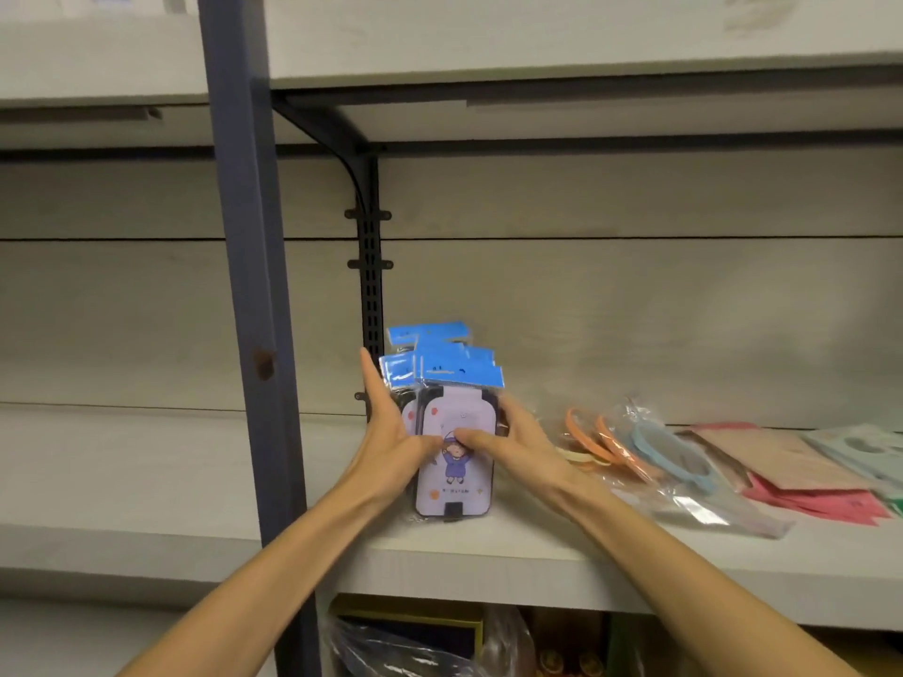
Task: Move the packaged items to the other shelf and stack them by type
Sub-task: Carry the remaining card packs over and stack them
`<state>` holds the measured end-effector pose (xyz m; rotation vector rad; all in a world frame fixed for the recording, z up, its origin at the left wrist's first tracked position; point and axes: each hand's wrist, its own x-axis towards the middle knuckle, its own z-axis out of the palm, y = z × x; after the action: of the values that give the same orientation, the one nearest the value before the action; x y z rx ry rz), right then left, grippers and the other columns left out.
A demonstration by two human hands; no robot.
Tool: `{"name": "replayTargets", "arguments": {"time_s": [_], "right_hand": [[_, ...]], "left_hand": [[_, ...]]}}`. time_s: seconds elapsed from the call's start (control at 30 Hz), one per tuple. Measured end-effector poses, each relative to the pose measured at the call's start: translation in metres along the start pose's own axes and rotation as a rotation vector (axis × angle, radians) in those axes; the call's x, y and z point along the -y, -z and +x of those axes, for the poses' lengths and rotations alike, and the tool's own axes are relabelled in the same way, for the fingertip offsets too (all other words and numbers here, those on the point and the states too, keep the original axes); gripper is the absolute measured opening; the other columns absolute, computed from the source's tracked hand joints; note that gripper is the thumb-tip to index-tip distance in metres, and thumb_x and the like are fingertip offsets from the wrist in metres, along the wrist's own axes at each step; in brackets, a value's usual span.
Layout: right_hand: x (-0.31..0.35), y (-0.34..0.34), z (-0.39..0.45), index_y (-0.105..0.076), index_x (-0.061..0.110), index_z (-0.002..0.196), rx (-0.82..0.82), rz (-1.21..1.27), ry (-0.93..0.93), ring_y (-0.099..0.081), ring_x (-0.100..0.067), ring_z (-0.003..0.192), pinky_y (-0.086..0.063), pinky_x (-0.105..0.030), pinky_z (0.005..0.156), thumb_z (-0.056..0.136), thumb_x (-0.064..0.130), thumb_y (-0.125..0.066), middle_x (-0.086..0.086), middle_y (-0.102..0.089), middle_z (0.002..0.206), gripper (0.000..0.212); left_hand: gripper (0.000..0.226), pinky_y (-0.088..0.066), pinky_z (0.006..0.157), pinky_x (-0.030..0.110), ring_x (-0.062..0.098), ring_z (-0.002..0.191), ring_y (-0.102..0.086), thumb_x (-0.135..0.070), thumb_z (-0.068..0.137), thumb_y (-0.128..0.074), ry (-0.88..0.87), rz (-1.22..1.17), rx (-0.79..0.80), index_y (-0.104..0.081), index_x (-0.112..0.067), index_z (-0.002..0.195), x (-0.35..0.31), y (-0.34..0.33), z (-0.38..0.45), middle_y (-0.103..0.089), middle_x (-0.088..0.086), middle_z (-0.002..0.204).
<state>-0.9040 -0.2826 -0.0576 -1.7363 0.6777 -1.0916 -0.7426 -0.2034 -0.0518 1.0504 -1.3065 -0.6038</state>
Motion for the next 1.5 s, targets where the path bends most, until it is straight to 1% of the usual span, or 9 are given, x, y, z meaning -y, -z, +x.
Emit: {"name": "replayTargets", "arguments": {"time_s": [0.17, 0.37, 0.5, 0.73, 0.83, 1.03, 1.2, 1.37, 1.5], "right_hand": [[-0.005, -0.003, -0.018, -0.044, 0.031, 0.135, 0.014, -0.118, 0.137, -0.066, 0.002, 0.105, -0.053, -0.015, 0.081, 0.083, 0.011, -0.080, 0.022, -0.065, 0.118, 0.066], [0.004, -0.007, -0.008, -0.042, 0.026, 0.139, -0.009, -0.030, 0.059, -0.062, 0.007, 0.105, -0.051, -0.013, 0.080, 0.085, 0.015, -0.059, 0.006, -0.061, 0.129, 0.057], [0.008, -0.006, -0.004, -0.047, 0.020, 0.135, -0.061, -0.031, 0.016, -0.064, 0.001, 0.099, -0.052, -0.016, 0.076, 0.096, 0.021, -0.049, 0.000, -0.062, 0.125, 0.039], [0.007, 0.009, 0.001, -0.046, 0.020, 0.138, -0.042, -0.086, 0.112, -0.069, 0.002, 0.091, -0.054, -0.018, 0.071, 0.100, 0.009, -0.057, 0.011, -0.065, 0.113, 0.041], [0.009, 0.015, 0.011, -0.049, 0.026, 0.135, -0.044, -0.172, 0.098, -0.069, -0.012, 0.101, -0.056, -0.024, 0.072, 0.096, 0.017, -0.064, 0.010, -0.066, 0.114, 0.042], [0.001, 0.005, 0.043, -0.059, 0.016, 0.120, -0.062, -0.175, -0.127, -0.067, -0.015, 0.075, -0.056, -0.027, 0.055, 0.093, 0.015, -0.061, -0.002, -0.069, 0.095, 0.027], [-0.045, -0.006, 0.065, -0.071, 0.016, 0.091, -0.077, -0.351, -0.236, -0.072, -0.025, 0.089, -0.058, -0.046, 0.086, 0.080, 0.038, -0.060, -0.005, -0.077, 0.092, 0.027], [-0.062, -0.007, 0.077, -0.073, 0.010, 0.087, -0.019, -0.456, -0.306, -0.072, -0.029, 0.090, -0.058, -0.046, 0.085, 0.064, 0.052, -0.054, -0.008, -0.077, 0.091, 0.052], [-0.059, -0.007, 0.073, -0.070, 0.008, 0.086, -0.096, -0.407, -0.285, -0.072, -0.029, 0.088, -0.058, -0.047, 0.084, 0.073, 0.042, -0.064, -0.009, -0.076, 0.090, 0.037]], "left_hand": [[0.135, -0.058, 0.085, 0.026, 0.004, 0.117, -0.064, 0.001, 0.066, -0.074, 0.004, 0.008, 0.027, 0.018, -0.039, 0.156, 0.011, -0.010, 0.002, -0.048, -0.007, 0.145], [0.075, -0.055, 0.065, 0.016, -0.007, 0.079, -0.069, 0.019, 0.080, -0.059, 0.049, -0.009, 0.005, -0.043, -0.035, 0.129, -0.005, -0.022, 0.010, -0.065, -0.006, 0.113], [0.050, -0.051, 0.064, 0.011, -0.008, 0.076, -0.068, 0.006, 0.097, -0.045, 0.073, 0.009, -0.026, -0.043, -0.021, 0.139, -0.012, -0.018, 0.015, -0.067, -0.006, 0.108], [0.044, -0.054, 0.072, 0.015, -0.003, 0.096, -0.068, 0.003, 0.099, -0.054, 0.027, 0.028, -0.071, -0.050, -0.032, 0.125, -0.005, -0.009, 0.021, -0.066, -0.007, 0.124], [0.035, -0.057, 0.076, 0.022, 0.003, 0.094, -0.070, -0.001, 0.099, -0.054, -0.028, 0.099, -0.066, -0.053, -0.024, 0.125, 0.000, -0.007, 0.026, -0.071, -0.015, 0.110], [0.019, -0.057, 0.088, 0.046, 0.015, 0.091, -0.071, -0.034, 0.081, -0.059, 0.166, 0.267, -0.189, -0.057, -0.034, 0.100, 0.030, -0.009, 0.057, -0.070, -0.014, 0.093], [0.027, -0.057, 0.087, 0.055, 0.036, 0.094, -0.072, -0.036, 0.072, -0.060, 0.413, 0.297, -0.163, -0.061, -0.020, 0.094, 0.074, 0.000, 0.082, -0.073, 0.013, 0.098], [0.010, -0.059, 0.087, 0.052, 0.036, 0.086, -0.074, -0.010, 0.087, -0.071, 0.517, 0.202, -0.229, -0.069, -0.010, 0.076, 0.079, 0.001, 0.076, -0.076, 0.017, 0.087], [0.013, -0.059, 0.088, 0.051, 0.029, 0.080, -0.071, -0.017, 0.084, -0.073, 0.506, 0.225, -0.237, -0.068, -0.014, 0.073, 0.087, 0.000, 0.078, -0.074, 0.010, 0.081]]}}
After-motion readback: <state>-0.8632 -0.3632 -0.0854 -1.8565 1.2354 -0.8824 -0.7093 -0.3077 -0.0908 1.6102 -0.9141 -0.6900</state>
